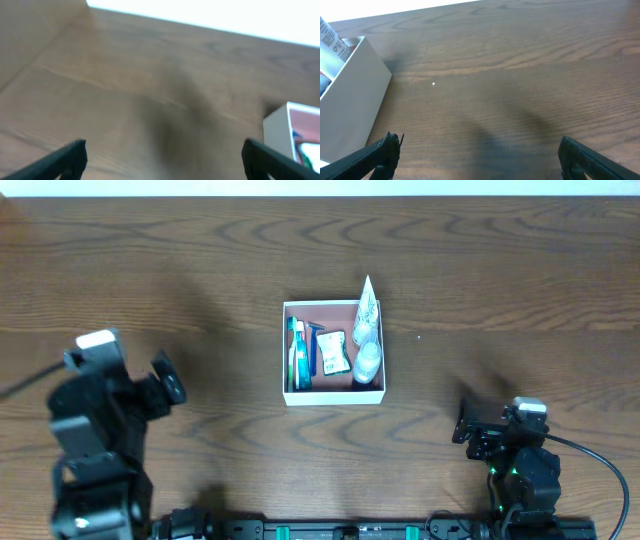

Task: Pack container

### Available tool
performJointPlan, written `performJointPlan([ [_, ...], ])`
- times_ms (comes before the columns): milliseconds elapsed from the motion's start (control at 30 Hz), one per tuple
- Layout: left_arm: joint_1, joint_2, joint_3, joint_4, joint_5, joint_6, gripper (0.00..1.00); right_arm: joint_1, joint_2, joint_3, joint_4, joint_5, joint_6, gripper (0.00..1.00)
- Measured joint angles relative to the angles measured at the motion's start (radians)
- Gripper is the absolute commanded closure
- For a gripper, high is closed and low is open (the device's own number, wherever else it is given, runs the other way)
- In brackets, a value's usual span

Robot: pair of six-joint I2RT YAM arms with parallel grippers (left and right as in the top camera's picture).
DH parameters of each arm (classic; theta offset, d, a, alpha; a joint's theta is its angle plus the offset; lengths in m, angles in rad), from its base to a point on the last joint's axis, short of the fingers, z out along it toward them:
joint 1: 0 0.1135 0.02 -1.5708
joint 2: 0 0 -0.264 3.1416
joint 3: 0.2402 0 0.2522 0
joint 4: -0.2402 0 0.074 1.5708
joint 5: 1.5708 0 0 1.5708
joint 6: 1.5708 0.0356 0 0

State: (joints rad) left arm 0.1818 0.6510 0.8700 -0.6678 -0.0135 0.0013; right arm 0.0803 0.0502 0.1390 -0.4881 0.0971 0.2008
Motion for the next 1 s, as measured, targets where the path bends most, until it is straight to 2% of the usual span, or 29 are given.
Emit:
performJointPlan([
  [233,-0.038,-0.248,-0.359,0.115,0.019,0.0,0.02,0.0,0.0,0.0,0.0,-0.001,0.0,0.01],
  [533,-0.113,-0.43,-0.648,0.213,0.031,0.0,0.02,0.0,0.0,0.0,0.0,-0.001,0.0,0.01],
  [700,-0.118,-0.482,-0.722,0.229,0.033,0.0,0.02,0.0,0.0,0.0,0.0,0.0,0.0,0.01],
  [1000,-0.118,-0.557,-0.726,0.24,0.033,0.0,0.02,0.0,0.0,0.0,0.0,-0.001,0.0,0.01],
])
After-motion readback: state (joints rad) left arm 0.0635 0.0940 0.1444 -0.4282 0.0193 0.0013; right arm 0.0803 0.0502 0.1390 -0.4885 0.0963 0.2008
